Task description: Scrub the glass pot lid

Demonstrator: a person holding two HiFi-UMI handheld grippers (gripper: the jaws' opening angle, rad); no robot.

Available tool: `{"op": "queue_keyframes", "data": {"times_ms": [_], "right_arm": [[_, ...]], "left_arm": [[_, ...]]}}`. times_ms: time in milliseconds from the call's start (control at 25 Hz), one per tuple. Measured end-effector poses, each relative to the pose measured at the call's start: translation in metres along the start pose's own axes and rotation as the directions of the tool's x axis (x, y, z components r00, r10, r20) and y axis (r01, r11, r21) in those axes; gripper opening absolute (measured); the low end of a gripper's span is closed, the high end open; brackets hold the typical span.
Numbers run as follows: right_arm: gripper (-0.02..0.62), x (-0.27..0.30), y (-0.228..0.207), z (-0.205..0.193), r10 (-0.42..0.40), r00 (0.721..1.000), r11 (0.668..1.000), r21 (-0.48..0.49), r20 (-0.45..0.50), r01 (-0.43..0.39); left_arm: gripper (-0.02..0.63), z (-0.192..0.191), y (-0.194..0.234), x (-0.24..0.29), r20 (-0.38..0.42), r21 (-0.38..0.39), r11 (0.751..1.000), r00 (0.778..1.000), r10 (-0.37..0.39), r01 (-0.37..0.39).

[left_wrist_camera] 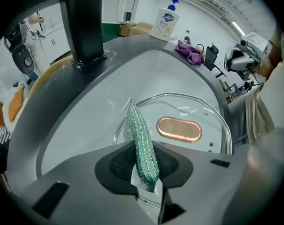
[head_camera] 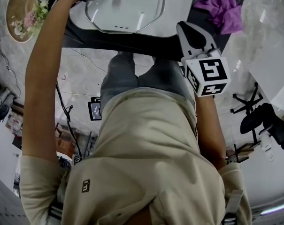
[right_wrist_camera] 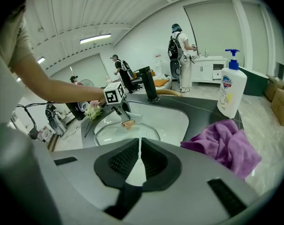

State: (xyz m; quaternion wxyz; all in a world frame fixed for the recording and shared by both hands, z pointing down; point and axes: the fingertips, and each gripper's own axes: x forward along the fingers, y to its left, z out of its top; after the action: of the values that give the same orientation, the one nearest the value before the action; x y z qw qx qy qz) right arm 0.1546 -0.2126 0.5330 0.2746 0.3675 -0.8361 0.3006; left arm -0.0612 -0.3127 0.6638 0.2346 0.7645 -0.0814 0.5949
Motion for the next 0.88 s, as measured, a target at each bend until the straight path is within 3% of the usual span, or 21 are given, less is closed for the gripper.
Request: {"op": "queue_keyframes", "data": {"times_ms": [440, 880], "right_arm": [[0.029, -0.007, -0.019, -0.011, -0.032, 0.999, 0.998, 0.046, -0.004, 0.032], [0.029, -0.008, -0.023, -0.001, -0.045, 0.999, 0.997, 0.061, 0.022, 0.044]], "left_arm": [[0.094, 0.060, -0.039, 0.016, -0.042, 0.144, 0.986, 0.996, -0.080, 0.085], [0.094, 0.118, -0.080, 0.033, -0.085, 0.261, 0.945, 0.980, -0.181, 0.197]]}}
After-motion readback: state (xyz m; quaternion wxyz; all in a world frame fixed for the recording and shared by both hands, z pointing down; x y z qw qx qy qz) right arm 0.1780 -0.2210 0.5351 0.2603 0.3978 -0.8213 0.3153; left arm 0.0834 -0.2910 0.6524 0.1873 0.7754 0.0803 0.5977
